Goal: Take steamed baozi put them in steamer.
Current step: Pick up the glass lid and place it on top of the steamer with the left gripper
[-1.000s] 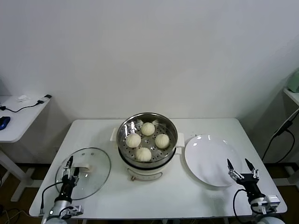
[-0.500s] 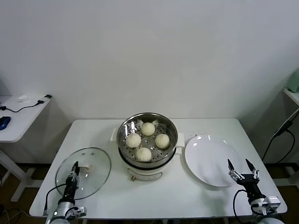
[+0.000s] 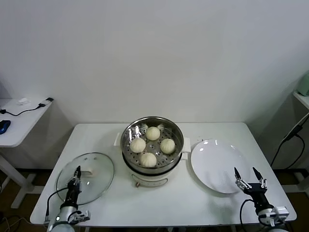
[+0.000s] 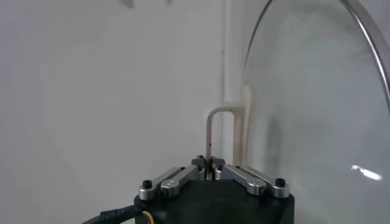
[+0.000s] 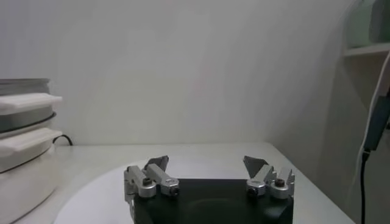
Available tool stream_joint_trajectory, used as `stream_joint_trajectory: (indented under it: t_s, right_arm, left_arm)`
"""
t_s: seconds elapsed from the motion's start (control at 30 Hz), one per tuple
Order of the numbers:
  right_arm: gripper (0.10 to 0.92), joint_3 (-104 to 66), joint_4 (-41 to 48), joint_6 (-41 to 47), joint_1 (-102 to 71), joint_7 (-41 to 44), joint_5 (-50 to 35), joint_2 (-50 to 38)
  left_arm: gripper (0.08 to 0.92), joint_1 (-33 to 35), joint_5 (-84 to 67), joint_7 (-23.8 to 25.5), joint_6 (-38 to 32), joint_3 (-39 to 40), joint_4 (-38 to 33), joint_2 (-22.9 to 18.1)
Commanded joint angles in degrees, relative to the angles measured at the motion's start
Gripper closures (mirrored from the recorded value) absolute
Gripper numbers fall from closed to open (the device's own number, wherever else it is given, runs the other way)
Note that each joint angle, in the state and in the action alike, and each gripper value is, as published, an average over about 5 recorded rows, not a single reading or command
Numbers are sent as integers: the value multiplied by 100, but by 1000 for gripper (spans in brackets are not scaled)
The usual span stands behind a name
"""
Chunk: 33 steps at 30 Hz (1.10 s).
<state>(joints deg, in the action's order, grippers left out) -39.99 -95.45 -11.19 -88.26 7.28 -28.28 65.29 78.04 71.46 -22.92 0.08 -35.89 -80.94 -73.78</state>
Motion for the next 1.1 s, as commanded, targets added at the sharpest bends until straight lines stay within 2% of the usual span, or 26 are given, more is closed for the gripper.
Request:
stream_joint_trajectory:
  t_s: [0.03,0.33,0.47,0.57,0.73,0.83,0.97,1.1]
  right_arm:
    - [203,-36,-81,6,-25,16,5,23]
    - [203,-93,-167,50,-67,-43,130,41]
    - [203,-94,-196,87,-83,-61,238,48]
    - [203,-92,-241,163,-93,-82,328,55]
    - [203,-70,-335,271,-85,-151,438,112]
    - [203,-47,-373,283,-73,-159,515,159]
    - [203,-30,-378,280,-71,-168,596,222]
    - [203,-31,-342,255,-79,-180,608,236]
  left_arm:
    - [865,287,-859,789,439,-152,-1724,377]
    - [865,369,-1318,2386,1930,-295,-3529,966]
    - [865,156,-1131,2940,2590,57,-4128,1171]
    - [865,-57,-759,3257,2982,556,-4443,1170]
    - [865,-470,72,3666,3516,1750,-4616,909]
    - [865,-739,493,3887,3697,2404,-4570,589]
    - [865,-1034,990,4199,3875,3016,-4415,118]
    - [865,-1249,1360,4270,3967,3393,-4087,-300]
